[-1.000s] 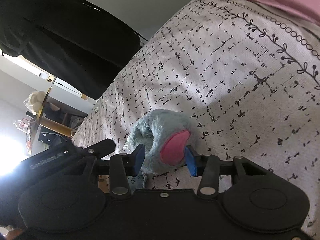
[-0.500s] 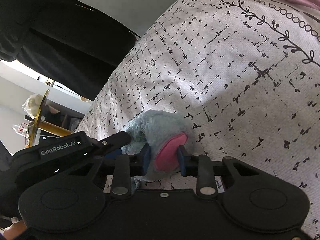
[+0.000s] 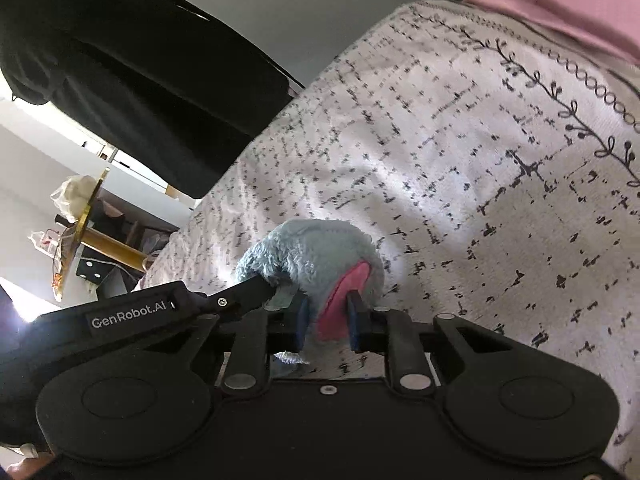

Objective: Organize soft objects
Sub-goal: 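Lift the blue-grey plush from the bed with both tools, then carry the blue-grey plush over the cardboard box with both tools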

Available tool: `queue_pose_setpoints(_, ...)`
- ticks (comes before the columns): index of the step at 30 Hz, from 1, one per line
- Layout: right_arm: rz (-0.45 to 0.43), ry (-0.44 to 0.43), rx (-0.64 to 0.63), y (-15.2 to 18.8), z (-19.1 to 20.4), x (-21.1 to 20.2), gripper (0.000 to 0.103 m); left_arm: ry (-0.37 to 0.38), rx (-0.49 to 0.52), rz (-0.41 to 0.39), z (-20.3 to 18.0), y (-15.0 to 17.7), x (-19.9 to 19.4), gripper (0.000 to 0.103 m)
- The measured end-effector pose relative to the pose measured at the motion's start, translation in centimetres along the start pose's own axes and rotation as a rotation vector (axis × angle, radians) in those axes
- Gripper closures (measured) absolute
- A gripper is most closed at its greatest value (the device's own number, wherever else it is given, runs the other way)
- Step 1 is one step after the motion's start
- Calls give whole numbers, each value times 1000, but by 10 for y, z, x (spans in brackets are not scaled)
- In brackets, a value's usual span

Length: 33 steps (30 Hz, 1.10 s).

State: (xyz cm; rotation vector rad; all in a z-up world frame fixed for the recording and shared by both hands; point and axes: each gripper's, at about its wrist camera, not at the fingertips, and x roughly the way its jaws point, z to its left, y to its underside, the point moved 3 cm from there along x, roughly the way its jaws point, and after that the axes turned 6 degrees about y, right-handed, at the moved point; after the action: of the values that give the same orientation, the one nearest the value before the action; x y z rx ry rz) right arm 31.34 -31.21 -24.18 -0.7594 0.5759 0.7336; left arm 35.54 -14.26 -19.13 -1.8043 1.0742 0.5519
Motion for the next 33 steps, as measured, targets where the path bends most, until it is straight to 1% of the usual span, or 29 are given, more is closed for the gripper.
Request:
queue_pose_setpoints(7,-27,-16,-42,11,28,-26,84,7,9,-53,-1,2,-41,85)
queue_pose_setpoints(14,-45,-10,-105,27,58,-48,84,15,-11,-96,9,9,-79,85)
queue_pose_setpoints(18,-54,-12,-119,35,71,-59,84,20,-7,-114,13,12,-99,85)
queue_pose_setpoints(25,-66,-16,-156,49,96,-73,83,25,-12,-150,22,16,-130,85)
queue_pose_setpoints(33,-67,-30,-203,65,125,-80,83,22,-38,-188,42,21,-162,85)
